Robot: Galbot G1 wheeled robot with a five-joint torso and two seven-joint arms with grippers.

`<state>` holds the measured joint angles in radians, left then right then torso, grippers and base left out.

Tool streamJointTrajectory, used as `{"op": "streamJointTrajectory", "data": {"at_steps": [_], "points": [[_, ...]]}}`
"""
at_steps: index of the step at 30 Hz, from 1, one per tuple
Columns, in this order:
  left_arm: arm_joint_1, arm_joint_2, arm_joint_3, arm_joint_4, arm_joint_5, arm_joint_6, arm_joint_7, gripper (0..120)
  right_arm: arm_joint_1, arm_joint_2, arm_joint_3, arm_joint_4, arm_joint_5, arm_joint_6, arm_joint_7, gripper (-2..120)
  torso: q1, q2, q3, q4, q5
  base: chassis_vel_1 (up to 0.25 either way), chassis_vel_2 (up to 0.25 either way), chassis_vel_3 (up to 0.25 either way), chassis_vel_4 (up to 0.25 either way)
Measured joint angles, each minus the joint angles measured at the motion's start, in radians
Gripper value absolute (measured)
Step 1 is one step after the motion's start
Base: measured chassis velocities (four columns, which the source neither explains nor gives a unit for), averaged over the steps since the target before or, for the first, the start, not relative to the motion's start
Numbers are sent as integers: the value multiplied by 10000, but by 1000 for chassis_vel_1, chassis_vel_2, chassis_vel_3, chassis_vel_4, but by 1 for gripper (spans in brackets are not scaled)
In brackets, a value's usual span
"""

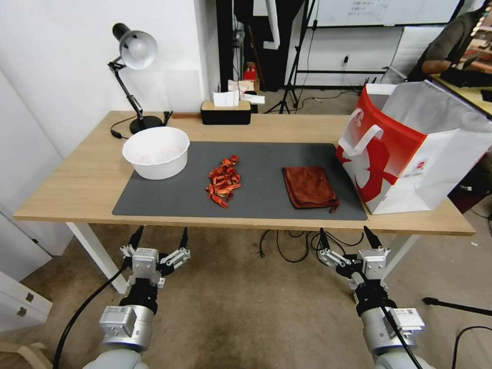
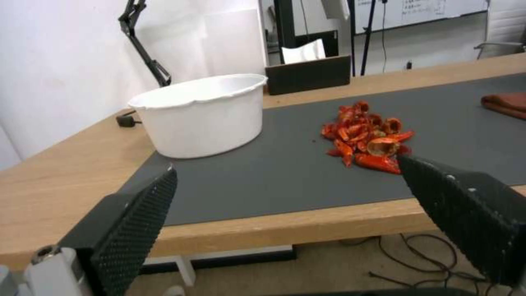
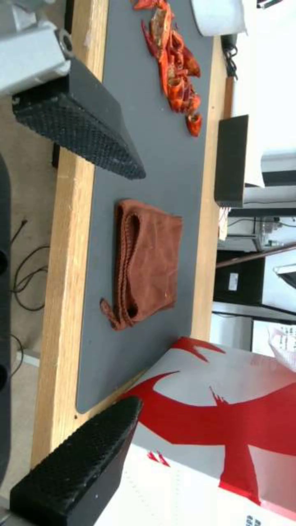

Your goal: Sweep shrimp from table into container with towel, then put container into takeout bag.

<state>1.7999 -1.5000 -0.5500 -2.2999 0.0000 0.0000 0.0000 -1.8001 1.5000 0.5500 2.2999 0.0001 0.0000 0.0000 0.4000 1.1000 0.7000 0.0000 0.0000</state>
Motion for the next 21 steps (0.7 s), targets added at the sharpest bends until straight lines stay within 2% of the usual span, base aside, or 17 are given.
{"op": "streamJointTrajectory", "data": {"at_steps": [20, 21], "points": [[-35, 25, -13, 0, -59, 22, -1, 100, 89, -138, -1, -65, 244, -71, -56, 100, -1, 0, 0, -4, 0, 0, 0, 0, 0], [-87, 63, -37, 9, -154, 64, -2, 100, 198, -317, 2, -154, 465, -158, -122, 100, 0, -1, 1, 7, 1, 0, 0, 0, 0]]}}
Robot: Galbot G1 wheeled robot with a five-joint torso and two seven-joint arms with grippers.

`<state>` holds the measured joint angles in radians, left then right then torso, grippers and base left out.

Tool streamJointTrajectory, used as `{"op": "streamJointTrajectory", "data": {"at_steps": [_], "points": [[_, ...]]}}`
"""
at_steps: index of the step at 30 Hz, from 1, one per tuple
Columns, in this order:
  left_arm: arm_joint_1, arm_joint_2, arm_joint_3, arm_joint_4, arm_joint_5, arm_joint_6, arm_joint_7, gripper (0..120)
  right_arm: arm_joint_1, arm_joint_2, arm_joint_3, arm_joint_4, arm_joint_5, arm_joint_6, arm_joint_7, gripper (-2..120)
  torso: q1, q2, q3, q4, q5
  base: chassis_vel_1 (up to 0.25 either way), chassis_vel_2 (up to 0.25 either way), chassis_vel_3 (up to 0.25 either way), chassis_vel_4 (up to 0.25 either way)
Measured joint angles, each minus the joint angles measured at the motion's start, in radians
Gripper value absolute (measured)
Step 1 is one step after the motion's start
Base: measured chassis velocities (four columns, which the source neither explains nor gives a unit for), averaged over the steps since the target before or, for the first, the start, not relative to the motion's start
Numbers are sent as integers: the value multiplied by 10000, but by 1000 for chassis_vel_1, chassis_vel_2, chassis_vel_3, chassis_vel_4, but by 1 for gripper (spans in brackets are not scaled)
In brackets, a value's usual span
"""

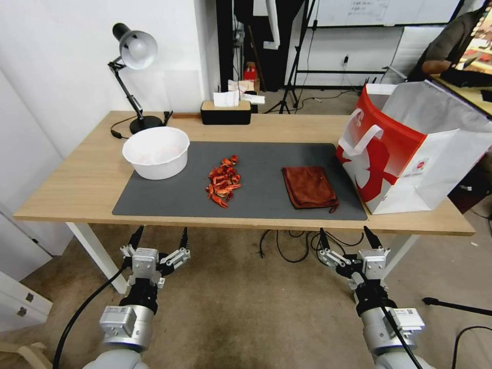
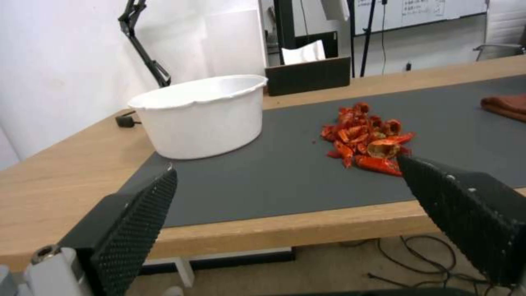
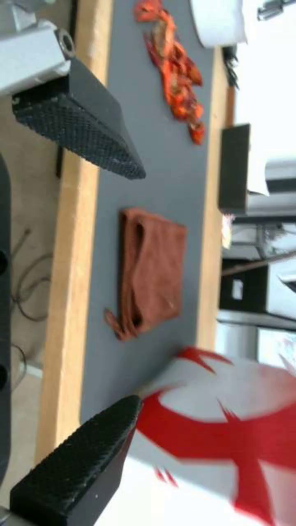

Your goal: Sweep shrimp from table into container with towel, then put container into takeout bag.

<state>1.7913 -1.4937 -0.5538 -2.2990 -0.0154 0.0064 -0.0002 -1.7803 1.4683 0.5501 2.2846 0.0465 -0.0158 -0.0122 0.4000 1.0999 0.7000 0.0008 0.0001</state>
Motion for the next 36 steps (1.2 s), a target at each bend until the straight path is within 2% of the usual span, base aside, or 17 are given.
{"op": "streamJointTrajectory", "data": {"at_steps": [1, 3, 5, 7, 8, 10, 14, 16, 36], "points": [[-49, 39, -36, 20, -107, 57, -8, 100, 8, -9, -4, 3, 24, 1, -5, 100, 0, 0, 0, -1, 1, 0, 0, 0, 0], [-464, 351, -288, 202, -867, 458, -68, 100, 253, -336, -8, -216, 639, -181, -174, 100, -1, 1, -1, -11, -4, 0, 0, 0, 0], [-564, 439, -356, 248, -1075, 565, -87, 100, 325, -429, -10, -279, 801, -238, -225, 100, 0, 1, 0, -10, 0, 0, 0, 0, 0], [-1015, 797, -645, 446, -1948, 1028, -168, 100, 715, -935, -16, -621, 1741, -546, -495, 100, -1, 1, 1, -6, -2, 0, 0, 0, 0], [-1015, 797, -645, 446, -1948, 1028, -168, 100, 715, -935, -16, -621, 1741, -546, -495, 100, -1, 1, 1, -6, -2, 0, 0, 0, 0], [-1411, 1099, -883, 610, -2637, 1382, -232, 100, 965, -1236, -15, -807, 2285, -669, -616, 100, 1, 0, 2, -9, 2, 0, 0, 0, 0], [-1704, 1326, -1032, 776, -3201, 1388, -227, 100, 1060, -1297, 21, -809, 2423, -626, -584, 100, 3, 0, 2, -4, -2, 0, 0, 0, 0], [-1994, 1582, -1230, 942, -3797, 1339, -197, 100, 1071, -1287, 44, -801, 2428, -581, -592, 100, 2, 0, 1, -12, -4, 0, 0, 0, 0], [-1911, 1521, -1240, 916, -3844, 1165, -123, 100, 1083, -1151, 30, -730, 2353, -403, -712, 100, 1, 0, -1, -7, -1, 0, 0, 0, 0]]}}
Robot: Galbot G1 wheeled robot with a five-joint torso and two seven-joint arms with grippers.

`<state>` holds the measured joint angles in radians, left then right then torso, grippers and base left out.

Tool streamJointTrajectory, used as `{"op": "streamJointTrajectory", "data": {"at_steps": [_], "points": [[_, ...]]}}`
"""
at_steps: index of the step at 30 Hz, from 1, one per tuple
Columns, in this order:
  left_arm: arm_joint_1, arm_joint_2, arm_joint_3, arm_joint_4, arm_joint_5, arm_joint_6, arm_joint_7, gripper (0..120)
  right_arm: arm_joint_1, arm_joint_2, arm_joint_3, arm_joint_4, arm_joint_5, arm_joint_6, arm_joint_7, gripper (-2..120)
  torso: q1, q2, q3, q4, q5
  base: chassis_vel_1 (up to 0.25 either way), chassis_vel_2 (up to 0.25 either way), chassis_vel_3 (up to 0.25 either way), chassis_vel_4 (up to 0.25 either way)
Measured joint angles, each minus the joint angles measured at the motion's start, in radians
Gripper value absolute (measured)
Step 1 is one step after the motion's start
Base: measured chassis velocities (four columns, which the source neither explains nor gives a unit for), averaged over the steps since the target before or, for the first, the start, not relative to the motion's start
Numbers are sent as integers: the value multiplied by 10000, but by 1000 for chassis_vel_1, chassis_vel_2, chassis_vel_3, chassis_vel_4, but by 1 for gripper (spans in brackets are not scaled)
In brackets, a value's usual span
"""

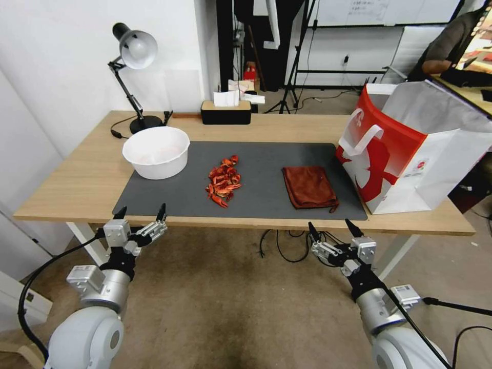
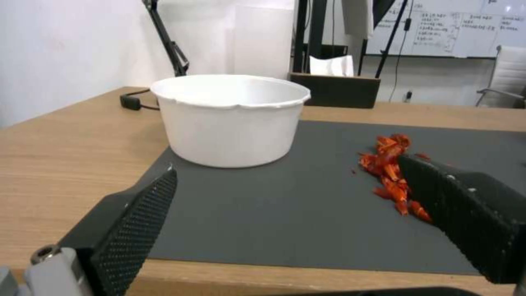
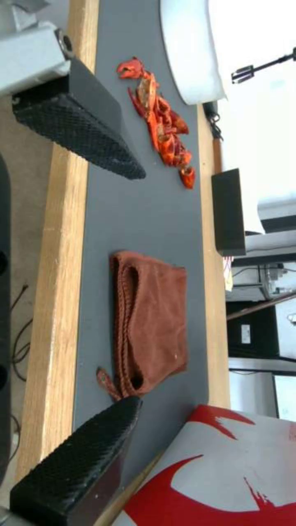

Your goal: Sweep shrimp from table into container with towel, then put container into takeout bag.

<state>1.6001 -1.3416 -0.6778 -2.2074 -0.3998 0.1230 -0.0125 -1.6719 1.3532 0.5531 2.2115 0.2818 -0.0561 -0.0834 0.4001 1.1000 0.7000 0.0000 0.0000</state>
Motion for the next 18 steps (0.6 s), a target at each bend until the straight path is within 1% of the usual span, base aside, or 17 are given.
{"op": "streamJointTrajectory", "data": {"at_steps": [9, 12, 18], "points": [[54, -31, 18, 40, 63, -184, 51, 100, 164, -226, 33, -35, 143, 23, 25, 100, -2, 0, 0, 0, 0, 0, 0, 0, 0], [66, 20, -10, 78, 69, -235, 47, 100, 179, -316, 43, -68, 230, 27, 50, 100, -2, 0, 1, 0, 1, 0, 0, 0, 0], [36, 46, -47, 126, 38, -331, 24, 100, 129, -248, 0, -122, 218, 78, 50, 100, -2, 0, 1, 0, 0, 0, 0, 0, 0]]}}
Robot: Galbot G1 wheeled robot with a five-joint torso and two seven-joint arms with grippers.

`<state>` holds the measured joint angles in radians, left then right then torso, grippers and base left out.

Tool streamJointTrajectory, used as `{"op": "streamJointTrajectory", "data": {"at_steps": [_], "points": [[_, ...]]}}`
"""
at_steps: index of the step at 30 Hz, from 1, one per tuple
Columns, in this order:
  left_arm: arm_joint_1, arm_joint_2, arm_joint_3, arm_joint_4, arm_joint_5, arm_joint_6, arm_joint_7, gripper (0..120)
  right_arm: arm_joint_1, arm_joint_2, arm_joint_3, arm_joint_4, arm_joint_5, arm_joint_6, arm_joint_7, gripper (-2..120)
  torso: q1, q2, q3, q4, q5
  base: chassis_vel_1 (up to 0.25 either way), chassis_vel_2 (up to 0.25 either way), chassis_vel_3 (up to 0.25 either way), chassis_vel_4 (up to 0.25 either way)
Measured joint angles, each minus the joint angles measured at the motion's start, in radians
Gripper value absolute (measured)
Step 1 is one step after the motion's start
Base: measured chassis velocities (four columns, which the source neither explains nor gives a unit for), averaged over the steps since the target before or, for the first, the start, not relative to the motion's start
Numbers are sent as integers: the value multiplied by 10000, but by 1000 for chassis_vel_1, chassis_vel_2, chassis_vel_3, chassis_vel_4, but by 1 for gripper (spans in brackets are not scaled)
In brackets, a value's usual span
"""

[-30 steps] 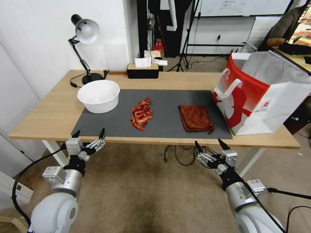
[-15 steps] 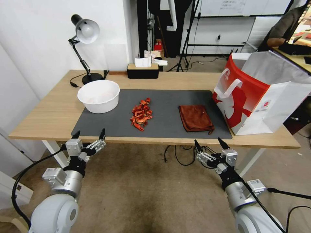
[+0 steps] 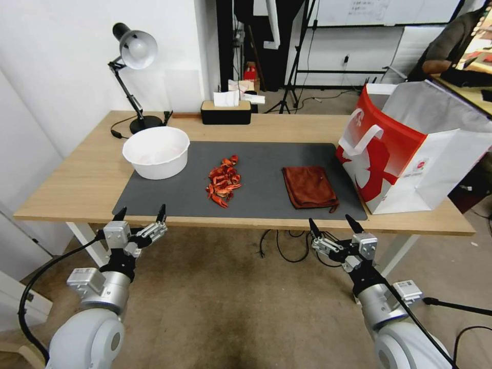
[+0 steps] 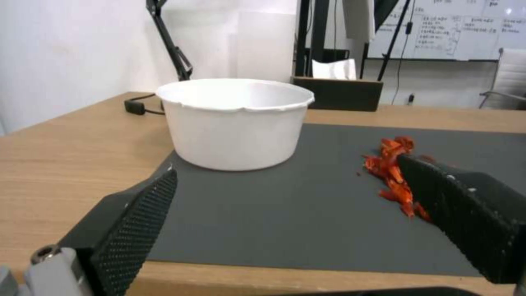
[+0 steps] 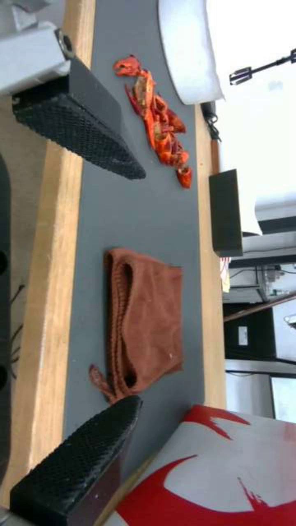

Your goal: Sweep shrimp from table into container with towel, then put container into takeout bag.

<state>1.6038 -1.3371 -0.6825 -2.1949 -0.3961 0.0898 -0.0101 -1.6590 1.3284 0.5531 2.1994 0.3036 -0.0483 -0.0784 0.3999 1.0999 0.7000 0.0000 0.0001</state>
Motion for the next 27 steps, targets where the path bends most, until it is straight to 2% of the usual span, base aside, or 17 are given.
{"op": "streamJointTrajectory", "data": {"at_steps": [8, 10, 11, 12, 13, 14, 15, 16, 18, 19, 20, 21, 23, 24, 25, 26, 27], "points": [[-144, 244, -84, 54, -277, 132, -166, 100, -62, 52, -20, -16, -49, 58, 5, 100, 0, 0, 0, 0, -1, 0, 0, 0, 0], [-453, 608, -205, 98, -630, 416, -348, 100, -74, 21, 14, 1, -45, 93, 33, 100, 0, 1, 0, 2, -2, 0, 0, 0, 0], [-743, 937, -273, 147, -964, 646, -511, 100, -79, -9, 26, 13, -42, 113, 55, 100, 0, 0, 0, 1, -2, 0, 0, 0, 0], [-743, 937, -273, 147, -964, 646, -511, 100, -79, -9, 26, 13, -42, 113, 55, 100, 0, 0, 0, 1, -2, 0, 0, 0, 0], [-1383, 1537, -324, 384, -1386, 822, -720, 100, -82, -45, 44, 22, -41, 116, 72, 100, -1, 0, 0, 0, -1, 0, 0, 0, 0], [-1872, 1963, -327, 644, -1713, 865, -864, 100, -85, -60, 45, 29, -42, 116, 78, 100, 0, 1, 0, -3, -2, 0, 0, 0, 0], [-2091, 2167, -322, 784, -1873, 871, -908, 100, -91, -67, 45, 37, -41, 116, 80, 100, 0, 0, 0, -4, -3, 0, 0, 0, 0], [-2091, 2167, -322, 784, -1873, 871, -908, 100, -91, -67, 45, 37, -41, 116, 80, 100, 0, 0, 0, -4, -3, 0, 0, 0, 0], [-3135, 3192, -132, 1632, -2492, 735, -992, 100, -119, -77, 36, 50, -46, 116, 99, 100, 1, 0, 0, -3, -1, 0, 0, 0, 0], [-3386, 3523, -21, 1908, -2598, 612, -986, 100, -128, -87, 25, 53, -53, 115, 105, 100, 1, 0, 0, -2, -6, 0, 0, 0, 0], [-3386, 3523, -21, 1908, -2598, 612, -986, 100, -128, -87, 25, 53, -53, 115, 105, 100, 1, 0, 0, -2, -6, 0, 0, 0, 0], [-3807, 4096, 192, 2411, -2778, 413, -949, 100, -137, -96, 7, 77, -67, 110, 121, 100, 0, 0, 1, -1, -4, 0, 0, 0, 0], [-4514, 4874, 511, 3132, -3067, 215, -782, 100, -141, -99, 5, 110, -81, 96, 141, 100, 1, 0, 0, 0, -3, 0, 0, 0, 0], [-4514, 4874, 511, 3132, -3067, 215, -782, 100, -141, -99, 5, 110, -81, 96, 141, 100, 1, 0, 0, 0, -3, 0, 0, 0, 0], [-4750, 5089, 612, 3363, -3166, 187, -704, 100, -150, -99, 5, 116, -84, 94, 150, 100, 1, 0, 1, 2, -1, 0, 0, 0, 0], [-5322, 5532, 920, 3929, -3402, 108, -447, 100, -178, -102, 12, 118, -88, 96, 161, 100, 1, 0, 1, 1, 0, 0, 0, 0, 0], [-5578, 5680, 1068, 4160, -3475, 75, -327, 100, -195, -108, 11, 118, -90, 98, 161, 100, 0, 0, 1, 4, -4, 0, 0, 0, 0]]}}
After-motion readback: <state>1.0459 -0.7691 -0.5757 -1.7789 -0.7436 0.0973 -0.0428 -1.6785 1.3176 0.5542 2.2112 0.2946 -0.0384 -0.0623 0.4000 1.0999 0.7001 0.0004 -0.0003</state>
